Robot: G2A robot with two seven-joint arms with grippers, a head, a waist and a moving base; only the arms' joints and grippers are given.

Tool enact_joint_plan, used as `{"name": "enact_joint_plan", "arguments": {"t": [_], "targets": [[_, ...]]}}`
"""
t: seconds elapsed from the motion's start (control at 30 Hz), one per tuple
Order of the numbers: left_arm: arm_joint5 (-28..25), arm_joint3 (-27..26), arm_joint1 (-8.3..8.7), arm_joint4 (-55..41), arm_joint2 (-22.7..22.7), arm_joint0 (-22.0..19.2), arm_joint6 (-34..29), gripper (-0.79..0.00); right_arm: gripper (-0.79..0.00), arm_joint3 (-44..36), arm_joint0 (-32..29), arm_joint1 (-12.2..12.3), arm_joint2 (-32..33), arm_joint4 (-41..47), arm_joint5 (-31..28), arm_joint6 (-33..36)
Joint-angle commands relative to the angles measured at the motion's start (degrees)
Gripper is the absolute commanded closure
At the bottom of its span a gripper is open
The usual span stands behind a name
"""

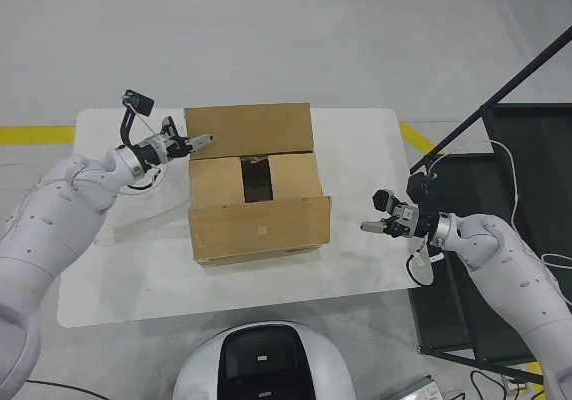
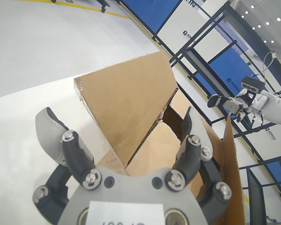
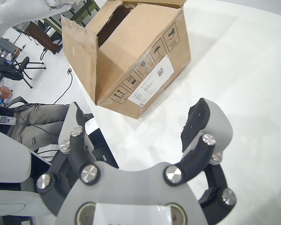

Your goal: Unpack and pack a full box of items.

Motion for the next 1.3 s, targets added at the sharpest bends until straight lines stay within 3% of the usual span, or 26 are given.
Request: {"name": "enact_joint_plan", "arguments": {"t": [0.0, 0.13, 0.3, 0.4, 0.5, 0.63, 0.83, 1.07, 1.27], "targets": [[-1.33, 0.75, -1.09, 0.04, 0.51, -0.53, -1.21, -0.785, -0.785, 0.0, 0.0, 0.0, 0.0, 0.0, 0.0, 0.0], [-3.97, 4.15, -3.4, -0.28, 0.86, -1.76, -0.41, -0.785, -0.785, 0.0, 0.0, 0.0, 0.0, 0.0, 0.0, 0.0], [-11.2, 8.13, -5.44, 0.55, 0.46, -2.94, 2.93, -0.785, -0.785, 0.0, 0.0, 0.0, 0.0, 0.0, 0.0, 0.0], [-16.22, 9.27, -5.78, 1.98, -0.07, -3.21, 4.1, -0.785, -0.785, 0.0, 0.0, 0.0, 0.0, 0.0, 0.0, 0.0], [-16.22, 6.43, -5.34, 3.7, -0.51, -2.5, 4.72, -0.785, -0.785, 0.0, 0.0, 0.0, 0.0, 0.0, 0.0, 0.0], [-16.22, 0.51, -3.3, 5.45, -1.52, -0.54, 4.7, -0.785, -0.785, 0.0, 0.0, 0.0, 0.0, 0.0, 0.0, 0.0], [-16.22, -8.57, 1.29, 5.76, -3.88, 3.24, 2.61, -0.785, -0.785, 0.0, 0.0, 0.0, 0.0, 0.0, 0.0, 0.0], [-16.22, -16.61, 6.16, 0.33, -5.18, 7.16, -6.61, -0.785, -0.785, 0.0, 0.0, 0.0, 0.0, 0.0, 0.0, 0.0], [-16.22, -19.02, 8.54, -6.47, -6.47, 8.51, -14.04, -0.785, -0.785, 0.0, 0.0, 0.0, 0.0, 0.0, 0.0, 0.0]]}}
